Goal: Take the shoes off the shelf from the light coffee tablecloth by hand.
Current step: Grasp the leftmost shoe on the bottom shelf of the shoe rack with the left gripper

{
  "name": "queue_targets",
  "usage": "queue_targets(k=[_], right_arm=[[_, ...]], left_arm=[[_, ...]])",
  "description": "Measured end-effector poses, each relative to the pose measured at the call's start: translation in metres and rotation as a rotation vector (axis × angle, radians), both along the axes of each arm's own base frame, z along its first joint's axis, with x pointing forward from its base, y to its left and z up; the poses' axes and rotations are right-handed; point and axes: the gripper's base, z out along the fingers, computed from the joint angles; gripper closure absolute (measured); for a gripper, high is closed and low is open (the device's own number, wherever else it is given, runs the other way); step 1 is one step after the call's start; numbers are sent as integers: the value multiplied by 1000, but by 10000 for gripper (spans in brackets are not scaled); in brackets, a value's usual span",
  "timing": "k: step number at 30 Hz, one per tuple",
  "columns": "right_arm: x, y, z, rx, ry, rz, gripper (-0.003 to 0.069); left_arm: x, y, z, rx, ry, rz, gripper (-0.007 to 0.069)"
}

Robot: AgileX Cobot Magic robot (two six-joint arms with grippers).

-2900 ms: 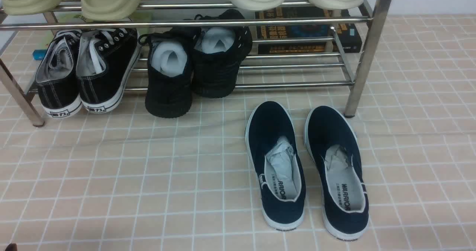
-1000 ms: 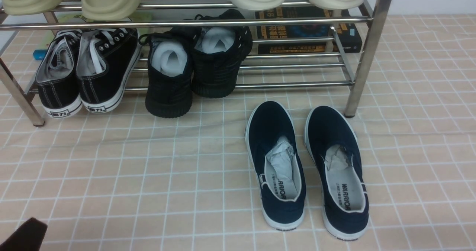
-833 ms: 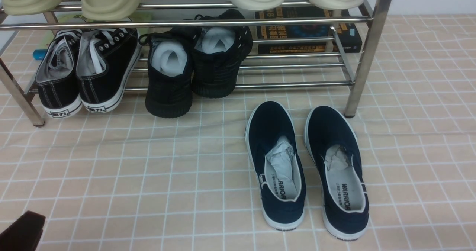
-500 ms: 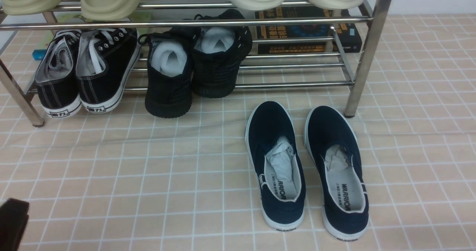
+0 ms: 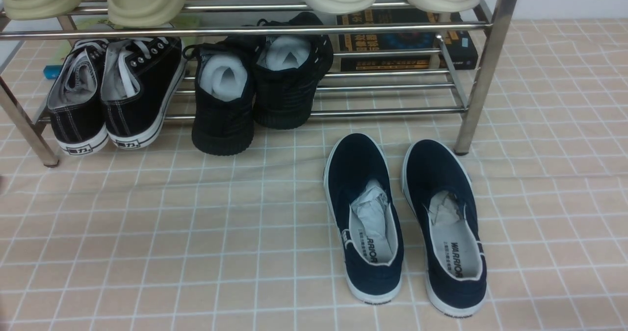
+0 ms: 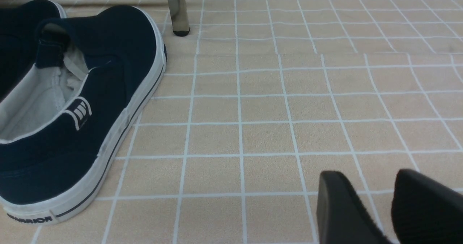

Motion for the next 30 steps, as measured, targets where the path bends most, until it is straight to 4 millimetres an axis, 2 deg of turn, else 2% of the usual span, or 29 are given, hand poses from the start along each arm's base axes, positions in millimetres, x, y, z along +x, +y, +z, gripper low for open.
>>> queue_targets(k=[2, 3, 4, 5, 6, 8, 9, 10, 12, 13, 14, 15, 16, 19, 22, 24, 25, 28, 30], right_arm=[[0, 0, 0, 0, 0, 0, 420], [0, 0, 0, 0, 0, 0, 420], [0, 0, 0, 0, 0, 0, 420], [0, 0, 0, 0, 0, 0, 420], [0, 0, 0, 0, 0, 0, 420], [0, 0, 0, 0, 0, 0, 420], [0, 0, 0, 0, 0, 0, 420], [0, 0, 0, 0, 0, 0, 420], [0, 0, 0, 0, 0, 0, 420], [0, 0, 0, 0, 0, 0, 420], [0, 0, 0, 0, 0, 0, 420], [0, 0, 0, 0, 0, 0, 420], [0, 0, 0, 0, 0, 0, 420], [0, 0, 0, 0, 0, 0, 420], [0, 0, 0, 0, 0, 0, 420], [0, 0, 0, 0, 0, 0, 420], [0, 0, 0, 0, 0, 0, 420], [0, 0, 0, 0, 0, 0, 420], [0, 0, 0, 0, 0, 0, 420]], left_arm=[[32, -3, -20, 109, 288, -46, 623], [45, -4, -29, 150, 428, -79, 623], [49, -5, -34, 156, 474, -87, 623], [65, -7, -48, 192, 653, -136, 623], [67, -7, -48, 201, 683, -149, 623], [95, -11, -65, 255, 920, -248, 623], [99, -11, -66, 265, 943, -264, 623], [116, -13, -65, 302, 999, -319, 623], [137, -14, -53, 335, 991, -352, 623], [137, -14, -54, 334, 995, -353, 623], [148, -15, -39, 353, 955, -357, 623], [151, -15, -33, 364, 936, -357, 623], [157, -14, -17, 391, 888, -349, 623], [161, -11, 15, 438, 790, -310, 623], [168, 0, 53, 401, 678, -210, 622], [172, 6, 62, 390, 663, -182, 622], [180, 17, 69, 377, 667, -146, 622], [201, 45, 63, 321, 777, -97, 619], [210, 55, 57, 294, 829, -95, 617]])
